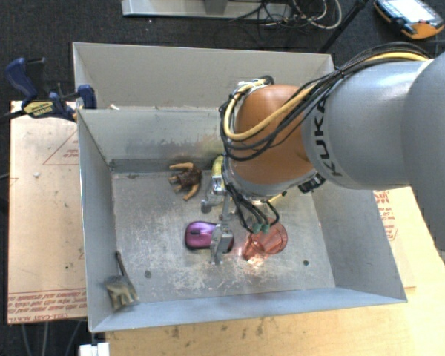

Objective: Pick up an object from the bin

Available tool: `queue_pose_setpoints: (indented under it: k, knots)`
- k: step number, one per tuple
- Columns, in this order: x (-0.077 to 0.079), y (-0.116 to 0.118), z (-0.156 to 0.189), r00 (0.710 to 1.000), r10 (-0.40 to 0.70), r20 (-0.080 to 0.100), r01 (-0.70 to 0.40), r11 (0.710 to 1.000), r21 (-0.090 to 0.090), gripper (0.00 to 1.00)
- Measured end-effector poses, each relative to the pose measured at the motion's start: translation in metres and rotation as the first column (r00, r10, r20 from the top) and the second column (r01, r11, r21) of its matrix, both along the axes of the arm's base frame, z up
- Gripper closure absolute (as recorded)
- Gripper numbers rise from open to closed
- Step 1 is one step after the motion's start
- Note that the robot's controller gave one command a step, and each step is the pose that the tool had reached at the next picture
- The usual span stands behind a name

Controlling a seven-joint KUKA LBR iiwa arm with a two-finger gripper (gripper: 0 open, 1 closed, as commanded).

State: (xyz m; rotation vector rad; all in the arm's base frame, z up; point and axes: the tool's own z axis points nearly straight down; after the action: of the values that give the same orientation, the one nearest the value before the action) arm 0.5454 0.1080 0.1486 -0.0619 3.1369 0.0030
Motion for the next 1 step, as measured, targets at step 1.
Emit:
queue_pose_setpoints:
  k: [1]
  knots:
    - [-0.0054,0.0061,-0.0752,1.0,-0.03,-0.002,0.03,1.0,0.004,1.0]
